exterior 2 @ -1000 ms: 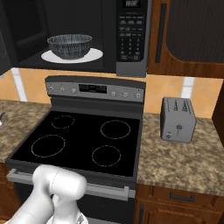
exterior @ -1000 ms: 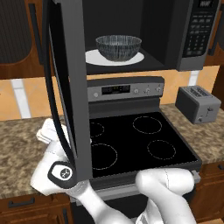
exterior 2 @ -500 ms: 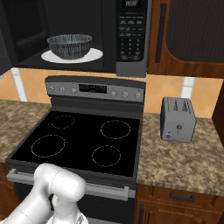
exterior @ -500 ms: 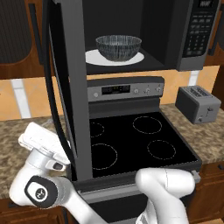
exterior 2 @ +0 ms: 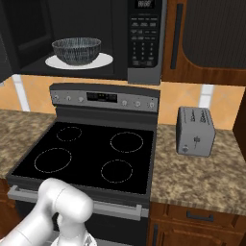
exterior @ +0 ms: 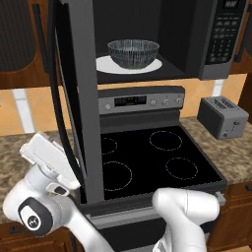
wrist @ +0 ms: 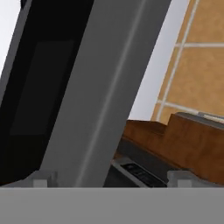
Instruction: Pick the garlic from the sink and place it in the bowl. Then pick the bowl and place it in the microwave. Then close the microwave door and press the start button.
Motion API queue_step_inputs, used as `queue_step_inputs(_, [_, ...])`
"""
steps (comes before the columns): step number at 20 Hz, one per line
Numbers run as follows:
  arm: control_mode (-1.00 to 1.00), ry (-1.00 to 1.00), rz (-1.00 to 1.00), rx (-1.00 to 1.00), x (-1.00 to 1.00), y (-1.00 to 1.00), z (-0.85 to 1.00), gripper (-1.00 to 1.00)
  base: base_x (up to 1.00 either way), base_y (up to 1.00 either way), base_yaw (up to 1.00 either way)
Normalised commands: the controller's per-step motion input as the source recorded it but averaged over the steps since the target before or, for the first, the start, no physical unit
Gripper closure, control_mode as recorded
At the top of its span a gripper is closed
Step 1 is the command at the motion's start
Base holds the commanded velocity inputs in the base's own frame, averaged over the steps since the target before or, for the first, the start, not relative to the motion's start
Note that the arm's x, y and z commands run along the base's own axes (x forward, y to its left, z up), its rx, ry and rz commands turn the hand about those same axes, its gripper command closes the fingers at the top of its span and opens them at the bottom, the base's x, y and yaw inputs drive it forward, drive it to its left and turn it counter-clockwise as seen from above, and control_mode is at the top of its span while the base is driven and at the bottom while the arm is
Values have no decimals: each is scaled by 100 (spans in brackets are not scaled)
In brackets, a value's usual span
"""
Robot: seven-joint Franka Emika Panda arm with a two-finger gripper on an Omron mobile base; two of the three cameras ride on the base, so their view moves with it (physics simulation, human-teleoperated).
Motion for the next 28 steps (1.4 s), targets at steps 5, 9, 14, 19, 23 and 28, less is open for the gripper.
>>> queue_step_inputs(5, [-100,-20,-10,13,-15,-60,32,-100,0,0,0])
queue_step_inputs(9, [-100,-16,-1,19,-14,-92,17,-100,0,0,0])
queue_step_inputs(14, [-100,-14,2,20,-12,-100,3,-100,0,0,0])
queue_step_inputs(19, [-100,-10,15,21,0,-96,4,-100,0,0,0])
queue_step_inputs(23, [-100,-10,27,20,14,-82,5,-100,0,0,0])
queue_step_inputs(28, [-100,-4,32,11,32,-70,12,-100,0,0,0])
